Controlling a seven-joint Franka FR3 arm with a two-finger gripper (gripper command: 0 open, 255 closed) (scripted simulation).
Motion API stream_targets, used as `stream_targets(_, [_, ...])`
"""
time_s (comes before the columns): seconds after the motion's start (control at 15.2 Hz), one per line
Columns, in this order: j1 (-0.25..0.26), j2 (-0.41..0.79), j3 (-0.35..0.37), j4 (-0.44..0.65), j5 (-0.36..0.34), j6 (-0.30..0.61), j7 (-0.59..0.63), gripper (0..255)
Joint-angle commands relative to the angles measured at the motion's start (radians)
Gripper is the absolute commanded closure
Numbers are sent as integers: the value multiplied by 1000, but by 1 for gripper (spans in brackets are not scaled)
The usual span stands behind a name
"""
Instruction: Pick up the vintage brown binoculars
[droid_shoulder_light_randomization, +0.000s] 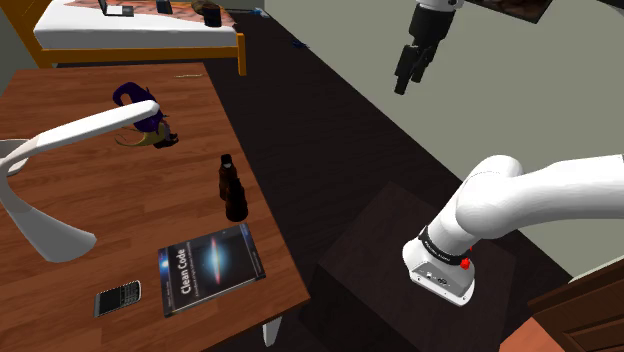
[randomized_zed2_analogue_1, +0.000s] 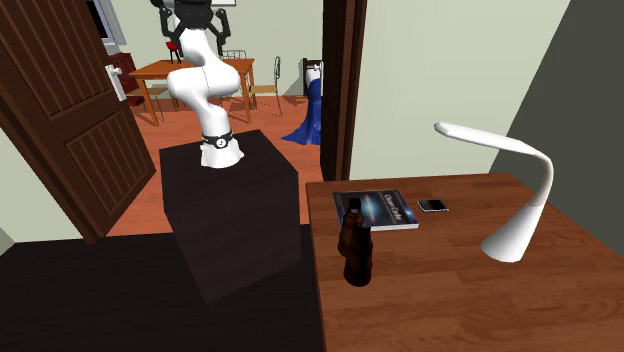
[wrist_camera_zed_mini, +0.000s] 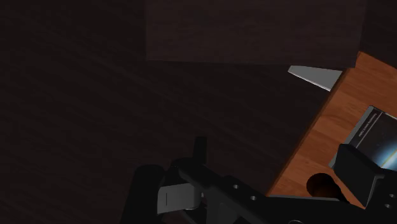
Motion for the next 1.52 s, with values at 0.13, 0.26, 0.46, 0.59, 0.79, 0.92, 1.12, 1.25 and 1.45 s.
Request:
stream_targets(0.13, [3,22,24,-36,22,58,41,0])
stream_targets(0.26, [6,51,48,-66,42,117,81,0])
stream_targets(0.46, [12,104,84,-101,70,207,140,0])
stream_targets(0.59, [16,147,108,-117,86,268,178,0])
stream_targets(0.79, [21,222,143,-131,107,359,235,0])
stream_targets(0.92, [23,278,166,-133,117,419,272,0])
stream_targets(1.12, [26,371,200,-124,126,506,328,0])
stream_targets(1.25, [27,438,221,-111,127,562,367,0])
stream_targets(1.45, [27,544,250,-80,120,640,426,0])
